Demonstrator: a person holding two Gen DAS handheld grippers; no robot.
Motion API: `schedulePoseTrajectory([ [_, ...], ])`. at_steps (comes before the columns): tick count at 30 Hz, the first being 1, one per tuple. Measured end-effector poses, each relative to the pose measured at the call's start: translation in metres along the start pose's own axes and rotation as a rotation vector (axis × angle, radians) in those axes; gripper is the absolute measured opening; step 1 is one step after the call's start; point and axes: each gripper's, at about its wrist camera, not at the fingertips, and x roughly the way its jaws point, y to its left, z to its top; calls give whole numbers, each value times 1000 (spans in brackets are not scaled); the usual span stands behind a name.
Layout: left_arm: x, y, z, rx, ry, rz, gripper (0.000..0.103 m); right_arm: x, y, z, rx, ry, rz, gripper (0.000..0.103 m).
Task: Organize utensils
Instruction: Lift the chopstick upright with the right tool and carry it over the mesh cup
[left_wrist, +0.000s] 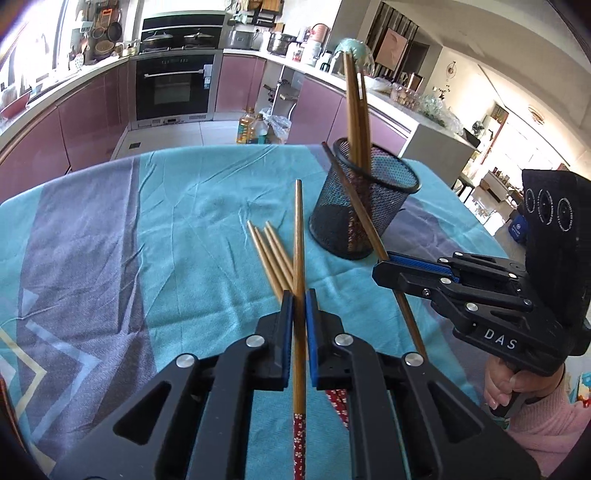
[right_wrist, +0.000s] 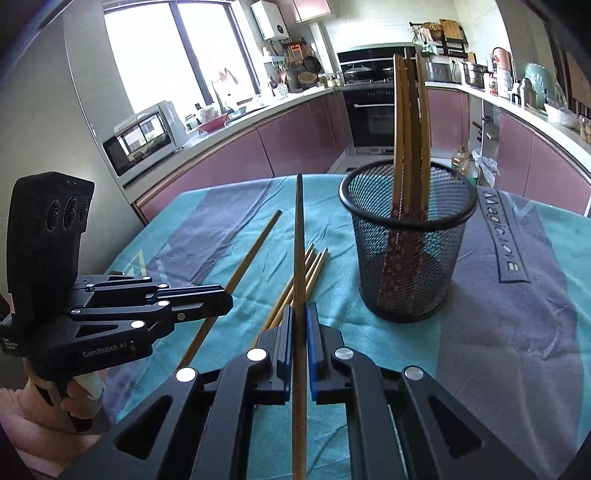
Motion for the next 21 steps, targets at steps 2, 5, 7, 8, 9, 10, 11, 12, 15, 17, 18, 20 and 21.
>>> schedulePoseTrajectory([
  [2, -7, -2, 3, 2, -14, -18, 8, -7, -2, 2, 8, -18, 9, 6],
  [5, -16, -6, 6, 2, -33, -45, 8, -17, -4, 4, 17, -42, 18, 6],
  [7, -22, -7, 8, 5, -43, -64, 8, -23, -5, 6, 19, -58, 19, 6],
  [8, -23, -7, 9, 4, -46, -72, 8, -25, -6, 6, 23, -66, 21, 6],
  [9, -26, -8, 9, 5, -51, -76, 8, -28, -7, 6, 28, -71, 25, 6],
  [10, -27, -9, 10, 8, -55, -81, 8, -30, -8, 6, 30, -77, 26, 6],
  [11, -30, -9, 10, 9, -59, -88, 8, -32, -9, 7, 30, -81, 22, 6],
  [12, -31, -10, 11, 7, -61, -92, 8, -34, -9, 7, 31, -85, 22, 6],
  [15, -35, -11, 12, 5, -68, -108, 8, -39, -10, 7, 33, -99, 19, 6],
  [17, -37, -11, 13, 4, -74, -114, 8, -41, -11, 8, 35, -106, 21, 6],
  [18, -37, -10, 14, 5, -78, -117, 8, -43, -12, 8, 36, -112, 21, 6],
  [20, -39, -10, 15, 1, -82, -133, 8, -46, -13, 9, 38, -123, 22, 6],
  [21, -41, -10, 15, 0, -86, -138, 8, -48, -13, 9, 38, -127, 23, 6],
])
